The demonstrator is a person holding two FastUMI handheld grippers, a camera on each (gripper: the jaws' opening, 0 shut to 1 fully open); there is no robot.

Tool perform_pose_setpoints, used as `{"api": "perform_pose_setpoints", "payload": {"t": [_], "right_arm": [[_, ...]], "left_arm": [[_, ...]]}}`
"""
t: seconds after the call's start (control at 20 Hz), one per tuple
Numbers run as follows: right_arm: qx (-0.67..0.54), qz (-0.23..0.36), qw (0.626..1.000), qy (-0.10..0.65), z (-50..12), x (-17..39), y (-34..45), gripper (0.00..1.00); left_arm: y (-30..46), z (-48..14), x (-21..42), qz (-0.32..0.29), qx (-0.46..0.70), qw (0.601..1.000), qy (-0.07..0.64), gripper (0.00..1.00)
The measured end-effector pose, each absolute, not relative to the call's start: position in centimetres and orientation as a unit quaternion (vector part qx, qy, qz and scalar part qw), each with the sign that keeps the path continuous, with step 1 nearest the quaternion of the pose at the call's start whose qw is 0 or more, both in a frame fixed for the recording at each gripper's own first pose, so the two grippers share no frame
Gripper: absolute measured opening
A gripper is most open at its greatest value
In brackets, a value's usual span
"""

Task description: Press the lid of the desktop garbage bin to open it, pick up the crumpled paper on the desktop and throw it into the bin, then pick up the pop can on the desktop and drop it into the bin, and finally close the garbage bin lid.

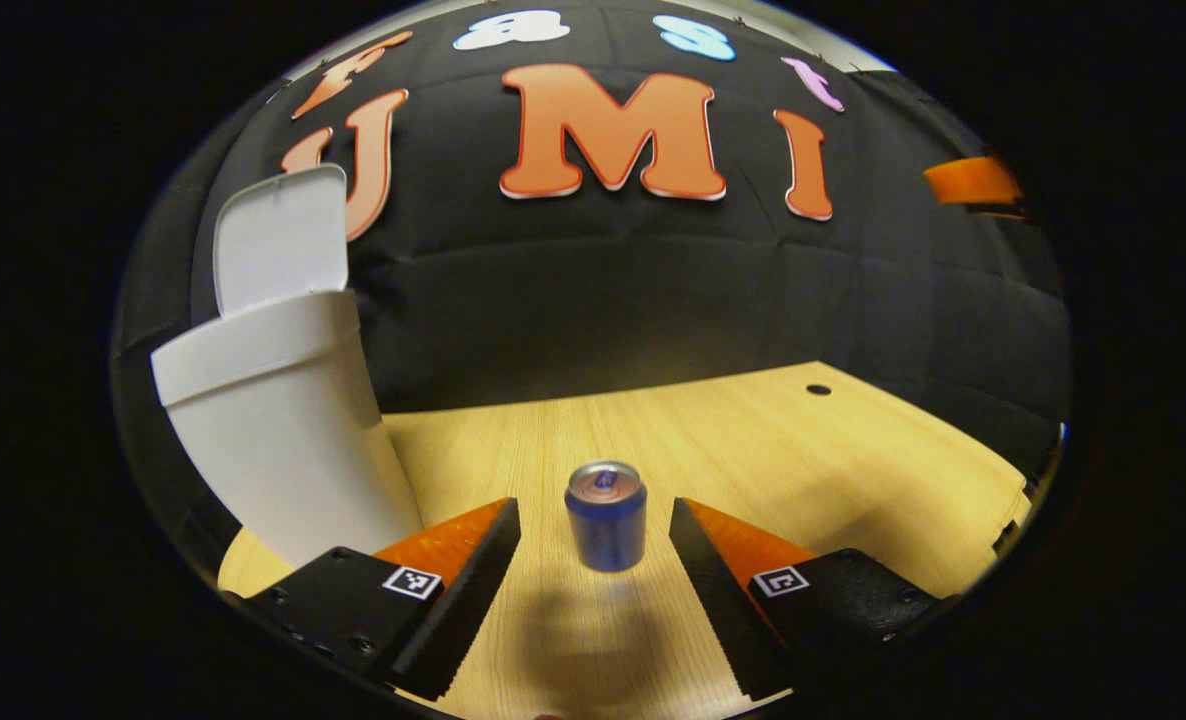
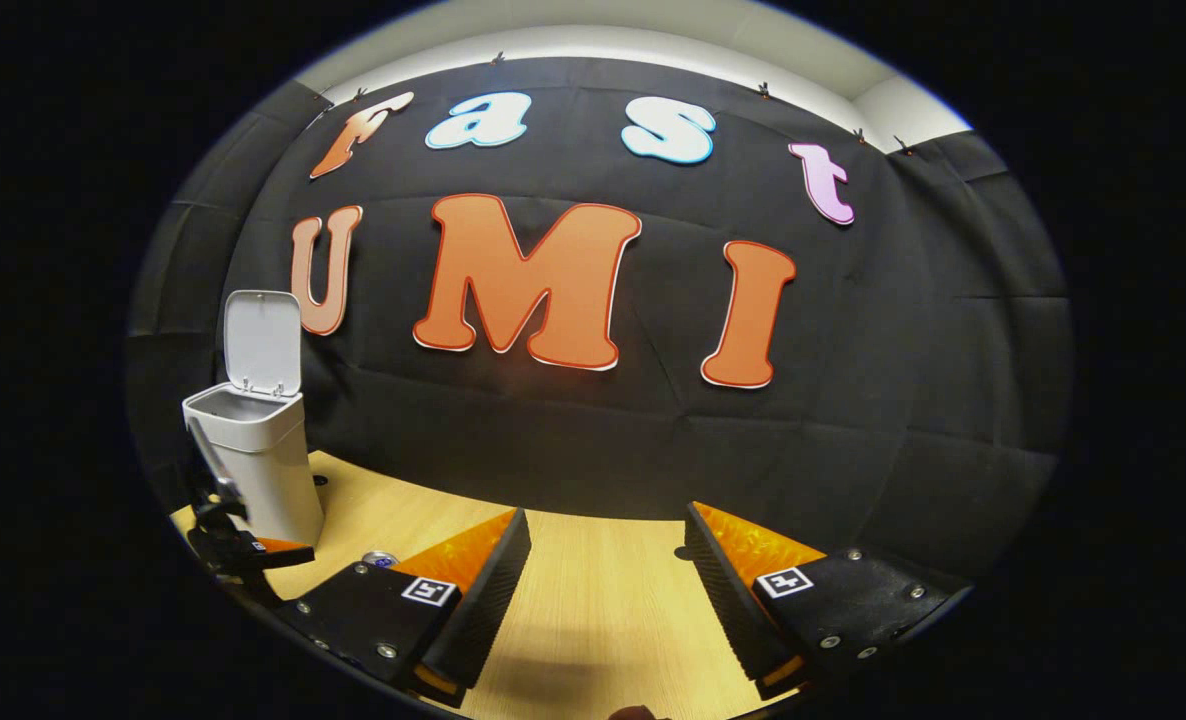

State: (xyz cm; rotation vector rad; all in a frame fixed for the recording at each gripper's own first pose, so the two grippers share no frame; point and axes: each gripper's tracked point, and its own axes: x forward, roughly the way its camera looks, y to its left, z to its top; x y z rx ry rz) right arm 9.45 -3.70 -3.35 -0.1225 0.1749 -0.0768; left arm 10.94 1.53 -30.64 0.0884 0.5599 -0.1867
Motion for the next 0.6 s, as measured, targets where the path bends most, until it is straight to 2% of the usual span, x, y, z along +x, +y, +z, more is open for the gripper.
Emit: {"api": "perform_pose_setpoints", "payload": {"t": [0.2,0.6], "right_arm": [[-0.074,-0.061,0.99,0.104,-4.1,8.7,-5.1,0.93],[-0.093,-0.092,0.984,0.122,-4.2,8.2,-6.8,0.94]], "left_arm": [[0.7,-35.0,13.4,-0.095,0.051,0.947,0.303,0.98],[-0.5,-39.1,16.9,-0.108,0.067,0.941,0.314,0.97]]}}
